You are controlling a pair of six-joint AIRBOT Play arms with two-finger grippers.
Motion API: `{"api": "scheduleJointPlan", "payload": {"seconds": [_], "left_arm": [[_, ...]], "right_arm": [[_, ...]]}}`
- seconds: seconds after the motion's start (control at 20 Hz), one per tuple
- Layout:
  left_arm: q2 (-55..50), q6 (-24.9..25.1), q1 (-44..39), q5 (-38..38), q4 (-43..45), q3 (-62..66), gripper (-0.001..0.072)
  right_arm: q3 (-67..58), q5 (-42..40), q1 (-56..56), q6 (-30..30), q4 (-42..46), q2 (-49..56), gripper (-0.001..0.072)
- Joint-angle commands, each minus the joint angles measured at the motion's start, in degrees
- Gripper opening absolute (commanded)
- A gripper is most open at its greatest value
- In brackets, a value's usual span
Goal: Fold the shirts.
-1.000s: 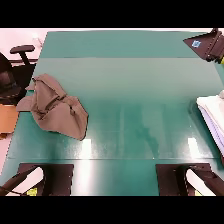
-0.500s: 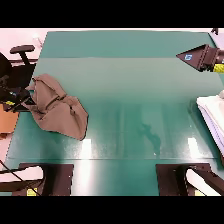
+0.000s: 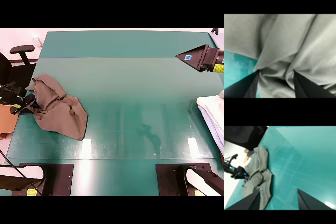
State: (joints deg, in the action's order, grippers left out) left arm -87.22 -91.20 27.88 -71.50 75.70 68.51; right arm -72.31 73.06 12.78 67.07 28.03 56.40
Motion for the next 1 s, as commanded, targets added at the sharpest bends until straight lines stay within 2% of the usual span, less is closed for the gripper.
{"api": "scheduleJointPlan", "payload": {"seconds": [0.0, 0.1, 0.15, 0.2, 0.25, 0.4, 0.6, 0.75, 0.95], "left_arm": [[-0.33, -0.48, 0.02, -2.60, 3.13, 0.00, 0.0493], [-0.35, -0.46, 0.02, -2.67, 3.17, 0.00, 0.0472], [-0.35, -0.20, 0.02, -2.73, 3.02, -0.02, 0.0340], [-0.35, 0.83, 0.02, -2.64, 2.69, -0.02, 0.0122], [-0.35, 2.27, 0.02, -2.64, 2.19, -0.02, 0.0028], [-0.24, 3.32, 0.02, -3.19, -2.32, 0.00, 0.0026], [1.40, 6.91, -0.74, -8.61, -18.99, 4.79, 0.0024], [4.28, 7.13, -5.11, -8.63, -30.99, 15.23, 0.0024], [4.37, 5.49, -17.97, -6.29, -47.39, 35.95, 0.0024]], "right_arm": [[-0.04, -0.20, 0.02, -0.02, 0.00, -0.09, 0.0510], [-0.04, -0.20, 0.02, -0.02, 0.04, -0.09, 0.0511], [-0.02, -0.20, 0.02, -0.02, 0.02, -0.09, 0.0510], [-0.04, -0.24, 0.02, -0.02, 0.02, -0.09, 0.0511], [-0.02, -0.42, 0.02, -0.02, 0.02, -0.09, 0.0510], [-0.04, -0.46, 0.02, -0.02, 0.00, -0.09, 0.0510], [-0.04, -1.11, 0.04, 0.00, -0.04, -0.11, 0.0510], [-0.04, -1.99, 0.04, 3.08, -0.04, -0.11, 0.0511], [-0.04, -4.33, 0.48, 4.07, -0.02, -0.11, 0.0511]]}}
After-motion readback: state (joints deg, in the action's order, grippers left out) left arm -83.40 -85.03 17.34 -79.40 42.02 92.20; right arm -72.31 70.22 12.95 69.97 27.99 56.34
